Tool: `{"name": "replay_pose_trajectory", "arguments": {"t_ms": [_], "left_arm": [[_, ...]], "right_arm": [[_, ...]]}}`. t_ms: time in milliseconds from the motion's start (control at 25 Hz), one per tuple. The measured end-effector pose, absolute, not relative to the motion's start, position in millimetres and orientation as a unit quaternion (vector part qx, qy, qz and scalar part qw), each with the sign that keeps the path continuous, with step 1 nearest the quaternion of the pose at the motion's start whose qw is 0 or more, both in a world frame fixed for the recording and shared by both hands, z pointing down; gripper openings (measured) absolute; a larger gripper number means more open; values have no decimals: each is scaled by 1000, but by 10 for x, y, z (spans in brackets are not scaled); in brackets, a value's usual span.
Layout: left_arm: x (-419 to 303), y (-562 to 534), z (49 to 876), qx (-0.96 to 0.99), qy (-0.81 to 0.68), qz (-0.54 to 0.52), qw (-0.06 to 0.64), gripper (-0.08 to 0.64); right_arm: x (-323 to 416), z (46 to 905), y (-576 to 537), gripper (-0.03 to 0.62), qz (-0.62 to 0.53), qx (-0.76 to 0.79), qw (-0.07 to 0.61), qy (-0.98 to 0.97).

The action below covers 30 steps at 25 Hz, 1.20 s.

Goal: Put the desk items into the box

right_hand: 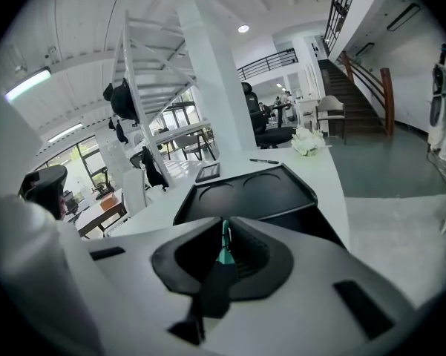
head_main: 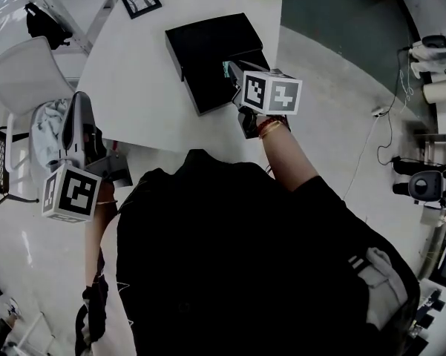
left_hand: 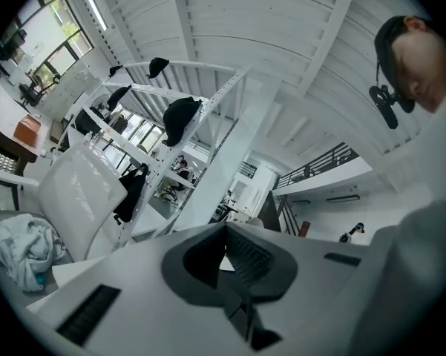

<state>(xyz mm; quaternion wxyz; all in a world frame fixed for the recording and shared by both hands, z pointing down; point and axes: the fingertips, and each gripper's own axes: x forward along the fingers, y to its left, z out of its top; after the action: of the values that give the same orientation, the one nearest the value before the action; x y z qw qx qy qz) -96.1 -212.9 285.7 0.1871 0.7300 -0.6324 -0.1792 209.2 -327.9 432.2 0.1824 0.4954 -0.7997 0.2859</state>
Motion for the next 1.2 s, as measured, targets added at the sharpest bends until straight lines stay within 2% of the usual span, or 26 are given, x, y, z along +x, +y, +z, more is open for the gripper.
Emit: {"name": "replay_pose_trajectory", "arguments": {"t_ms": [560, 920, 1200], "left_arm": [[-1175, -1949, 3036, 701, -664, -167, 198, 10], [-1358, -1941, 3013, 691, -677, -167, 190, 11], [-1471, -1954, 3019, 685, -682, -170, 192, 10]], "right_arm": [[1940, 4726, -3296, 34, 296, 457, 248, -802], [1824, 4914, -3363, 34, 276, 422, 330, -798], [1692, 5041, -3305, 34, 295, 383, 368, -795]]}}
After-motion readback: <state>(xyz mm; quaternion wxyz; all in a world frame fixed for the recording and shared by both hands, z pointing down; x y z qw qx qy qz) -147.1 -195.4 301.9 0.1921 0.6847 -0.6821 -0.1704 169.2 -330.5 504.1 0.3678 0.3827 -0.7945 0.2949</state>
